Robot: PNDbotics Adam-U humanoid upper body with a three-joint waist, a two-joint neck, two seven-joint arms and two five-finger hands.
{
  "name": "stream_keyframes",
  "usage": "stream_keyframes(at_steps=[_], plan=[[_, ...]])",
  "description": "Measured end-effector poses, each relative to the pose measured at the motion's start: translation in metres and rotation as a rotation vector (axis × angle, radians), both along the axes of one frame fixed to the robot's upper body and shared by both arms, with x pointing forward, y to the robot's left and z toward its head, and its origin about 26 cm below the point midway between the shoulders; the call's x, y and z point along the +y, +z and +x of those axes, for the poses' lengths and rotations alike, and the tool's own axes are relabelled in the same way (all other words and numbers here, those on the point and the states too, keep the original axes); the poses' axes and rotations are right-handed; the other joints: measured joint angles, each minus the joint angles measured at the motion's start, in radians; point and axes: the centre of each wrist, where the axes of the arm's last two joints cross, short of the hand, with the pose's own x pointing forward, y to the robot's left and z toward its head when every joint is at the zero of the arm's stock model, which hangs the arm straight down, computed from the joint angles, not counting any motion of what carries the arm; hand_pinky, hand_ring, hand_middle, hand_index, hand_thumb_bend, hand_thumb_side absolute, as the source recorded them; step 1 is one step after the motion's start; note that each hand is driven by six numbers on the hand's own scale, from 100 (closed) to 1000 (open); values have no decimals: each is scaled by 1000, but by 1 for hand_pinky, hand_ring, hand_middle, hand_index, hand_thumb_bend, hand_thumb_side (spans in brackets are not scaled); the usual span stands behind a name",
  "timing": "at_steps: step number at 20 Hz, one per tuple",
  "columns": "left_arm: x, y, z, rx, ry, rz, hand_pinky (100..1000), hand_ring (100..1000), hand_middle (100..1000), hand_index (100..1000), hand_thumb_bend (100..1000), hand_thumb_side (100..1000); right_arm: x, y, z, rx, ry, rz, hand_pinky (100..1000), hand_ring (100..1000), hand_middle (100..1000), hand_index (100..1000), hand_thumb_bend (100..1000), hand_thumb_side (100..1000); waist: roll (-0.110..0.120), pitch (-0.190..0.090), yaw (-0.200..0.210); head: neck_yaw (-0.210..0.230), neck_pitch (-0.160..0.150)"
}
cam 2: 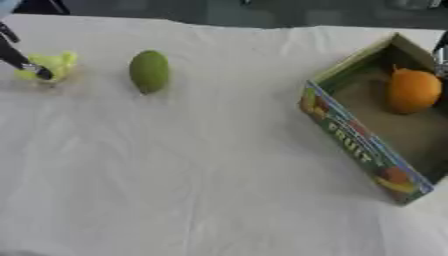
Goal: Pick up the objects with one hand, pass them to the other hand, and then place them into the box on the other side of the table.
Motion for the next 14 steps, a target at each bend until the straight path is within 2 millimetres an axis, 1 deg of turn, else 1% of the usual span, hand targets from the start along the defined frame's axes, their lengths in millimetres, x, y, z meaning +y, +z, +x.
stream_keyframes(at_steps=[1, 2, 3, 4, 5, 7, 8, 9, 11, 14], plan=[[-1, -1, 1, 2, 11, 10, 724, 751, 705, 821, 906, 186, 1, 0, 0, 2, -1, -1, 1000, 922, 984, 1000, 100, 293, -1, 3, 0, 4, -3], [-1, -2, 2, 4, 22, 19, 718, 747, 701, 820, 840, 146, 2, -1, 1, 4, -2, 1, 1000, 920, 982, 1000, 100, 283, -1, 4, -2, 8, -5], [-1, -2, 2, 2, 34, 30, 717, 746, 700, 820, 814, 130, 2, -1, 1, 8, -2, 0, 1000, 919, 982, 1000, 100, 281, -3, 6, -4, 14, -6], [-1, -2, 3, -5, 51, 41, 717, 746, 700, 820, 814, 130, 3, -2, 1, 11, -4, -2, 1000, 919, 982, 1000, 100, 281, -5, 9, -7, 21, -7], [0, -3, 3, -11, 70, 51, 716, 743, 696, 816, 765, 100, 3, -2, 1, 13, -6, -1, 1000, 918, 981, 1000, 100, 277, -7, 14, -9, 28, -8], [1, -4, 3, -23, 99, 70, 716, 742, 696, 816, 760, 100, 4, -4, 1, 17, -6, -2, 1000, 918, 981, 1000, 100, 277, -9, 19, -11, 40, -15], [1, -6, 4, -27, 108, 76, 715, 742, 695, 815, 744, 100, 5, -4, 1, 19, -7, -4, 1000, 918, 981, 1000, 100, 277, -10, 19, -11, 44, -16], [0, -6, 4, -30, 115, 83, 716, 736, 700, 809, 675, 100, 5, -4, 1, 19, -9, -6, 1000, 915, 979, 1000, 100, 271, -10, 20, -12, 46, -17], [0, -6, 5, -35, 137, 103, 708, 733, 695, 813, 645, 100, 5, -5, 1, 21, -13, -5, 1000, 914, 978, 1000, 100, 267, -10, 23, -15, 48, -18], [-3, -7, 6, -51, 156, 119, 690, 727, 687, 801, 572, 100, 7, -7, 2, 31, -17, -4, 1000, 911, 975, 1000, 100, 261, -11, 27, -21, 49, -17]])
